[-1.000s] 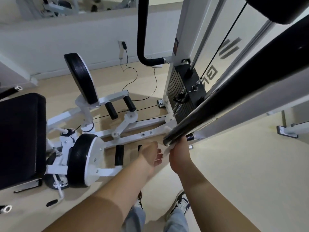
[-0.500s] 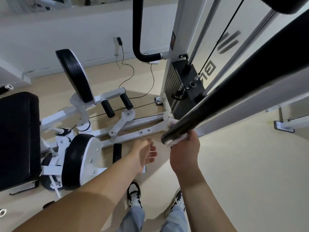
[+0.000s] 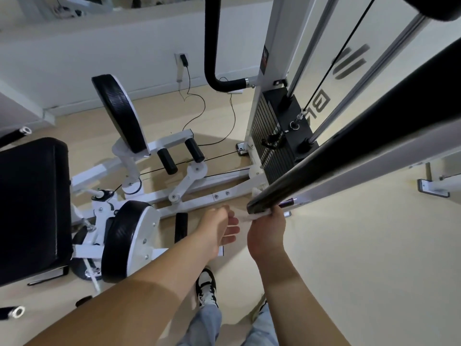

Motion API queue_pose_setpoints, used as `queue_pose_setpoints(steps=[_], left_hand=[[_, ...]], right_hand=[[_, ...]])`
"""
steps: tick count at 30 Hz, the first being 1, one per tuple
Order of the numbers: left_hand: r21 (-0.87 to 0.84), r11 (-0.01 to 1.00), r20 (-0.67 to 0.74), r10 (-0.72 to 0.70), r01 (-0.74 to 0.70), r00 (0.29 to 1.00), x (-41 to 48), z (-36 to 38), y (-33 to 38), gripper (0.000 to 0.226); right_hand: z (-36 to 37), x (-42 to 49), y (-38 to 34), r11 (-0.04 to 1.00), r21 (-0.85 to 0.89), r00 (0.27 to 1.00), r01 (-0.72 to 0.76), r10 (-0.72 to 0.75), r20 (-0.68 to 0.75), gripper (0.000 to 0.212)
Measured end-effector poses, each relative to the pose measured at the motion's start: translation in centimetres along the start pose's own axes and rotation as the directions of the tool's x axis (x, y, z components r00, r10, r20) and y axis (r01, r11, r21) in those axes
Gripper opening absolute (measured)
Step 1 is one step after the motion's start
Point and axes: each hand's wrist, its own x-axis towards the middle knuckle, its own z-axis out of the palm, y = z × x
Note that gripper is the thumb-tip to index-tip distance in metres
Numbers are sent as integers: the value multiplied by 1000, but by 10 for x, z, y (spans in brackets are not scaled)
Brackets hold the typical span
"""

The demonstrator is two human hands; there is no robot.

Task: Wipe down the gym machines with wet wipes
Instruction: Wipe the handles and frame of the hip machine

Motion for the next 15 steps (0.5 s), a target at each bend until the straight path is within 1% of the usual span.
queue_pose_setpoints(steps=[2, 4, 5, 6, 7, 9, 10, 12, 13, 14, 15], left_hand=[[-17, 1000, 19, -2, 2, 1000, -10, 4, 5, 22], [-21, 1000, 21, 9, -9, 1000, -18, 8, 10, 23], [-28, 999, 18, 17, -17, 1000, -23, 9, 13, 26], [-44, 999, 16, 24, -23, 1000, -26, 10, 15, 29], [-58, 998, 15, 29, -28, 999, -28, 10, 19, 32], [-64, 997, 11, 46, -45, 999, -30, 8, 23, 33], [-60, 996, 8, 59, -58, 998, -30, 7, 26, 32], [-43, 995, 8, 92, -92, 996, -31, 4, 29, 31], [-31, 994, 10, 107, -107, 994, -32, 3, 30, 31], [-15, 993, 13, 119, -119, 993, -34, 2, 31, 30], [4, 991, 12, 130, -130, 991, -38, 2, 32, 29]], right_hand=[[6, -25, -17, 999, 47, 999, -2, 3, -36, 22], [14, -45, -45, 986, 165, 997, 3, 9, -76, 20], [18, -51, -57, 968, 247, 996, 43, -22, -88, 25], [21, -58, -70, 952, 298, 993, 70, -36, -116, 30], [23, -59, -76, 944, 323, 992, 71, -32, -125, 31], [23, -53, -72, 915, 403, 996, 3, 32, -81, 23], [21, -46, -64, 918, 396, 993, 24, 23, -112, 21], [16, -29, -51, 976, 202, 992, 76, -54, -112, 23], [13, -21, -49, 991, 130, 996, 44, -32, -89, 22], [11, -15, -50, 995, 100, 999, 1, 2, -36, 18], [8, -10, -50, 999, 50, 1000, -7, 7, -8, 19]])
